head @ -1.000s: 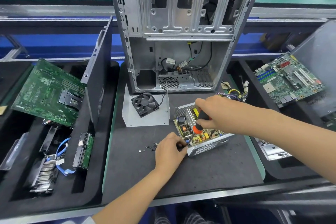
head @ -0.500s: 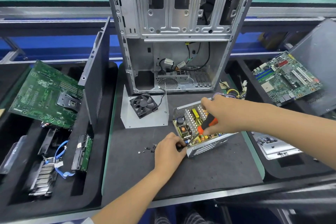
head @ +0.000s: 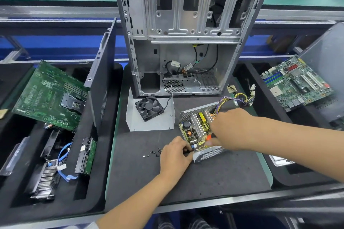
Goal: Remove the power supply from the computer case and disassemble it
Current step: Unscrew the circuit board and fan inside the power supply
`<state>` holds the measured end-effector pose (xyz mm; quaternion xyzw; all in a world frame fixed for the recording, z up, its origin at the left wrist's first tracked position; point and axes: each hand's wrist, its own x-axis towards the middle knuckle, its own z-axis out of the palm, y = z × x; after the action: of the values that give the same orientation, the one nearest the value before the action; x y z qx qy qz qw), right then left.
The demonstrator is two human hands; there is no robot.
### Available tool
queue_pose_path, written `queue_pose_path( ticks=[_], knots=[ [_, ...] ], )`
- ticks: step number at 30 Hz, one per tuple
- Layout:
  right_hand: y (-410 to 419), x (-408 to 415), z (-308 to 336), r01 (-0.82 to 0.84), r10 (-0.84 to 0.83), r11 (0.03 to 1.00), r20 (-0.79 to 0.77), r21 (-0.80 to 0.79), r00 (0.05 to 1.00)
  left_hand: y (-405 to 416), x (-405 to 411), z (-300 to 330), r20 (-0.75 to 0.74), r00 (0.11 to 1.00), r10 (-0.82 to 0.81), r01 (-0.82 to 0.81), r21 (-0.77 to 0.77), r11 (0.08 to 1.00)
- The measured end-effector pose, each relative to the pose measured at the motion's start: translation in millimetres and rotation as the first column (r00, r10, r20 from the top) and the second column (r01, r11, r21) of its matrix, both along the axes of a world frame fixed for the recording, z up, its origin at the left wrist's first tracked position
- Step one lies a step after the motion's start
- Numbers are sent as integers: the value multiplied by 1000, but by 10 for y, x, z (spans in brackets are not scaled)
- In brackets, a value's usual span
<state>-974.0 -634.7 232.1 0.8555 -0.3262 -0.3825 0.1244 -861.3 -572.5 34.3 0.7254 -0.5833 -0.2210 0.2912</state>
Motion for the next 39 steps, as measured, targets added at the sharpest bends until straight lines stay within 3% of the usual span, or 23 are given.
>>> queue_pose_path(
  ticks=[2, 8, 15, 22, 39],
  knots=[
    [-4, 14, 1, -18, 18, 1000, -43, 8, 999, 0, -2, -5, 1, 1000, 6, -6, -8, 1000],
    [41, 81, 3, -49, 59, 996, 146, -71, 987, 2, -8, -8, -4, 1000, 5, -5, -18, 1000],
    [45, 145, -52, -147, 150, 986, 37, -79, 988, 5, -9, -15, -11, 1000, 17, -17, -13, 1000],
    [112, 177, 14, -130, 136, 990, 183, -48, 974, 23, -44, -10, -32, 998, 47, -47, 10, 999],
    [29, 147, 164, -98, 112, 992, 185, -84, 976, -7, 110, 32, 69, 997, -37, 35, 29, 999]
  ],
)
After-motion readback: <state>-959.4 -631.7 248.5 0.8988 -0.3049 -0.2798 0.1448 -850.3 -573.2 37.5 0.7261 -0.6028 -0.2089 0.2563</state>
